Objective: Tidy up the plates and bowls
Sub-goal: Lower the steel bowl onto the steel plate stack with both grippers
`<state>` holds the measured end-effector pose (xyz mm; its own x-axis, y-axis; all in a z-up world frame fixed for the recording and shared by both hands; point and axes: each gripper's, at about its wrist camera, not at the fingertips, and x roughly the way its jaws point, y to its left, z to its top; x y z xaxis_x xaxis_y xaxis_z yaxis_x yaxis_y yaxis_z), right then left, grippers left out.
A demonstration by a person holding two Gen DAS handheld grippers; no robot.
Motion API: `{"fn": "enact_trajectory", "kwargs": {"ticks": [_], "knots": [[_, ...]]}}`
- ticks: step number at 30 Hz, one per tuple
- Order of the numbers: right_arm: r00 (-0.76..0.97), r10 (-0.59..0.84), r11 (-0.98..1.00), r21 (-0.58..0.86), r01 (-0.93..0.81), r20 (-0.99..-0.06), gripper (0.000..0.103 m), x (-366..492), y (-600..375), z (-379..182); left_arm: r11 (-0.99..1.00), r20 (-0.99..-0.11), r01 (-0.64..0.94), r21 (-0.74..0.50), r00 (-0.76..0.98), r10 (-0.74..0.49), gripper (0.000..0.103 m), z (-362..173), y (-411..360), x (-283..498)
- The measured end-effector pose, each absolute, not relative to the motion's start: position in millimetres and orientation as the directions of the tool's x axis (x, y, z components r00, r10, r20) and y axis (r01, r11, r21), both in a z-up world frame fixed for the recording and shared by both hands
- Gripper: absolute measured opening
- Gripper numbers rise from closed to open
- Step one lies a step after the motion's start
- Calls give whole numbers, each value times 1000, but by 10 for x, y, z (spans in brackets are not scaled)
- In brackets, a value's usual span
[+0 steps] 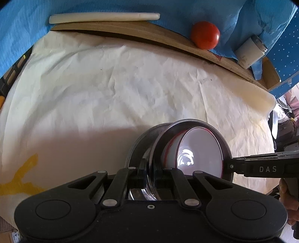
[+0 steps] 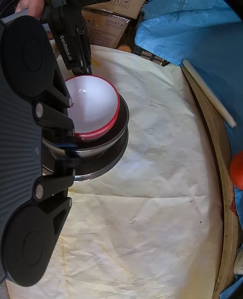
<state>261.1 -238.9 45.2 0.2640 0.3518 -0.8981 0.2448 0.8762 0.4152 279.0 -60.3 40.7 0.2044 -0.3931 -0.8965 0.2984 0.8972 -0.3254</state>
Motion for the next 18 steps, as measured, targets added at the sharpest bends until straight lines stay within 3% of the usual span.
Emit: {"fn": "enact_trajectory", "kwargs": {"ticks": [18], "knots": [[259,340,885,401,239,-904,12,2643,-2390,445,900,-903,294,-321,191,-384,4,373,-642,2791]]}}
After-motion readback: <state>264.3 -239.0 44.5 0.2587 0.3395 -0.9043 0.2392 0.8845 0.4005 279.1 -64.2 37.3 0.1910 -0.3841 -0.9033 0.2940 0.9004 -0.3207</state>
